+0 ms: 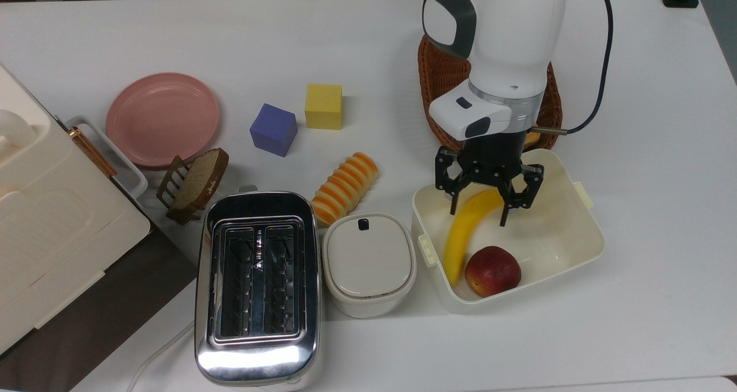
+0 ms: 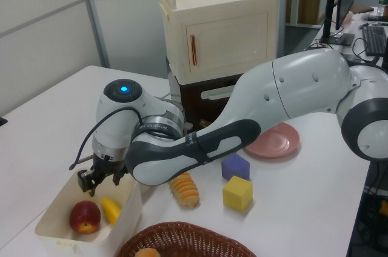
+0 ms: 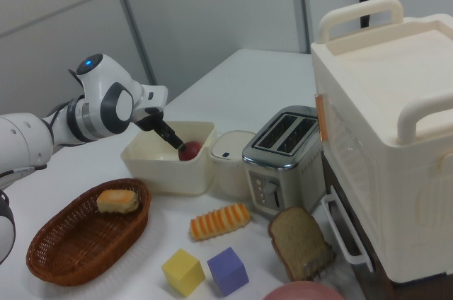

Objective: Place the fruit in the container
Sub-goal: 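Lower the banana into the container beside the apple and release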

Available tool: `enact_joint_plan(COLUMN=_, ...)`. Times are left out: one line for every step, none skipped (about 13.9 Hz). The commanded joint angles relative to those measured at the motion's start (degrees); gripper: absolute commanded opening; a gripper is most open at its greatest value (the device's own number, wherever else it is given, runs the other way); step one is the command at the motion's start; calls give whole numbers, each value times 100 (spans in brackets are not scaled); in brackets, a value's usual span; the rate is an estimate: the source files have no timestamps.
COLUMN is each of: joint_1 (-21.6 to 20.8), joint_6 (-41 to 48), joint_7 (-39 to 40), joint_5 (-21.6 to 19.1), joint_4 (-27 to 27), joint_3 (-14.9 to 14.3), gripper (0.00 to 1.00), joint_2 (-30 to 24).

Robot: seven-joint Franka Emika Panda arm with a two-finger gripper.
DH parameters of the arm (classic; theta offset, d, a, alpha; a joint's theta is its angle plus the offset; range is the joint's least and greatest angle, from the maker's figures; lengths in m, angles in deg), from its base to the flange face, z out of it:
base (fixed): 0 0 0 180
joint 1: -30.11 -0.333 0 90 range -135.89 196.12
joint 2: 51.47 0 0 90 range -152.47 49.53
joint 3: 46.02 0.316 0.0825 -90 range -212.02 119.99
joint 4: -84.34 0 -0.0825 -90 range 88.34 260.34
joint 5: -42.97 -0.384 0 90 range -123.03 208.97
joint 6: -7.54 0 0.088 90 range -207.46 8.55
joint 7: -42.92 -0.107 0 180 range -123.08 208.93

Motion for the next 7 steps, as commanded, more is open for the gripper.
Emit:
enact_joint_plan(joint_1=-76, joint_6=-38, joint_7=-122, joint_5=116, joint_4=-17, joint_3=-109, gripper=100, joint_2=-134)
enact_joint_plan(joint_1=-67, joint_6=-20, joint_7=-122, joint_5=107, joint_4=-8, joint_3=-109, gripper=100, joint_2=-195)
enact_joint_plan(joint_1=-67, joint_6=-11, joint_7=-113, joint_5=81, joint_4=35, joint_3=-118, gripper=100, joint_2=-352)
enact_joint_plan(joint_1=-50, joint_6=172, joint_7=-104, joint_5=89, joint_4=358, joint_3=-118, gripper=100, joint_2=-693)
enact_joint_plan(joint_1=-15, joint_6=513, joint_7=-43, joint_5=106, joint_4=692, joint_3=-110, gripper=100, joint_2=-1149)
enact_joint_plan(joint_1=90, joint_6=934, joint_7=236, joint_5=28, joint_4=886, joint_3=-101, gripper=100, joint_2=-1493)
enact_joint_plan(joint_1=152, joint_6=1495, joint_7=673, joint_5=-51, joint_4=958, joint_3=-83, gripper=100, joint_2=-1766)
